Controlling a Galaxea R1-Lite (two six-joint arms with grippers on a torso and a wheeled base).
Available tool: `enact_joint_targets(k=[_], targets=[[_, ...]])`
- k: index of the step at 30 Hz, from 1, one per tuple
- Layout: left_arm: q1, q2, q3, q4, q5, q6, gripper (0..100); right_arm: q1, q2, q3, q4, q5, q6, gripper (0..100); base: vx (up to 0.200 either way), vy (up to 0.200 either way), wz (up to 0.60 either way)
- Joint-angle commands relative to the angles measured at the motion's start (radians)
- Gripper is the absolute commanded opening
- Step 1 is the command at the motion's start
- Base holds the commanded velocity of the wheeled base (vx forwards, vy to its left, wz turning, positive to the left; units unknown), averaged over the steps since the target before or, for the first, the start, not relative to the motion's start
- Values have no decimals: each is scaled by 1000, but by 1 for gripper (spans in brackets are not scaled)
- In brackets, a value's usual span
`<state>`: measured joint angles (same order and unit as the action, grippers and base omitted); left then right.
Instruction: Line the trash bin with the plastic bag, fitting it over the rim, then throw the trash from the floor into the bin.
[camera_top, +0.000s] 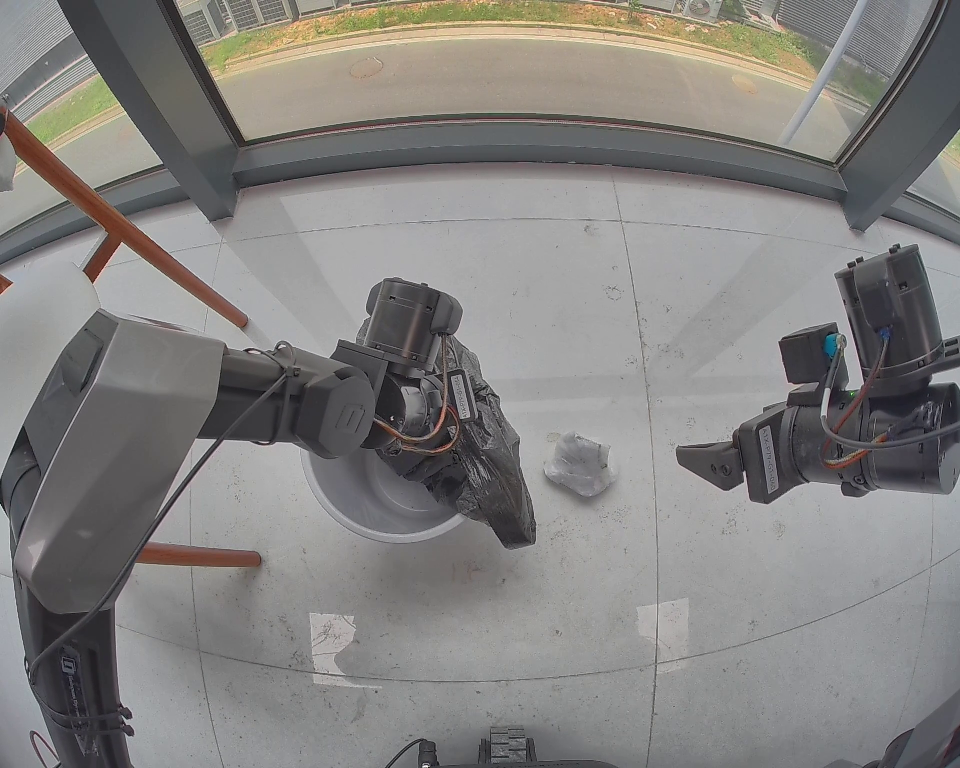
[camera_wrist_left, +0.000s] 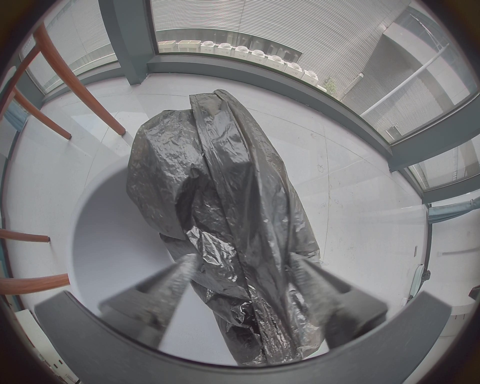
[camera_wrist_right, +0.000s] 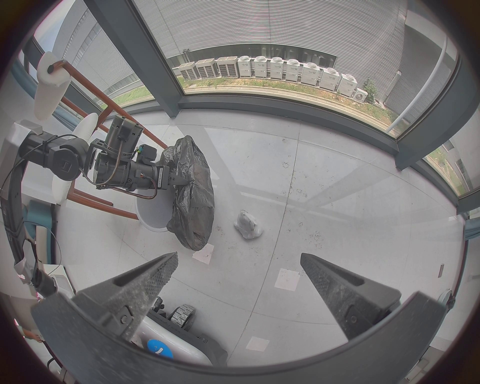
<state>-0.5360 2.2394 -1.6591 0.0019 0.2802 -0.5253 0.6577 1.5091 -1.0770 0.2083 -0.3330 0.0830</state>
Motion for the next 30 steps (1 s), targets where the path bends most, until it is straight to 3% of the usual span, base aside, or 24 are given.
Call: enact_joint_targets(k=[1, 14, 30], targets=[[-1, 8, -4, 1, -1, -2, 0, 0, -7, 6, 0, 0, 0, 100, 0, 0, 0], [-1, -20, -17, 10, -1, -10, 0, -1, -17, 29, 0, 0, 0, 100, 0, 0, 0], [83, -396, 406, 49, -7, 59, 0, 0, 14, 11, -10, 29, 0, 100, 0, 0, 0]])
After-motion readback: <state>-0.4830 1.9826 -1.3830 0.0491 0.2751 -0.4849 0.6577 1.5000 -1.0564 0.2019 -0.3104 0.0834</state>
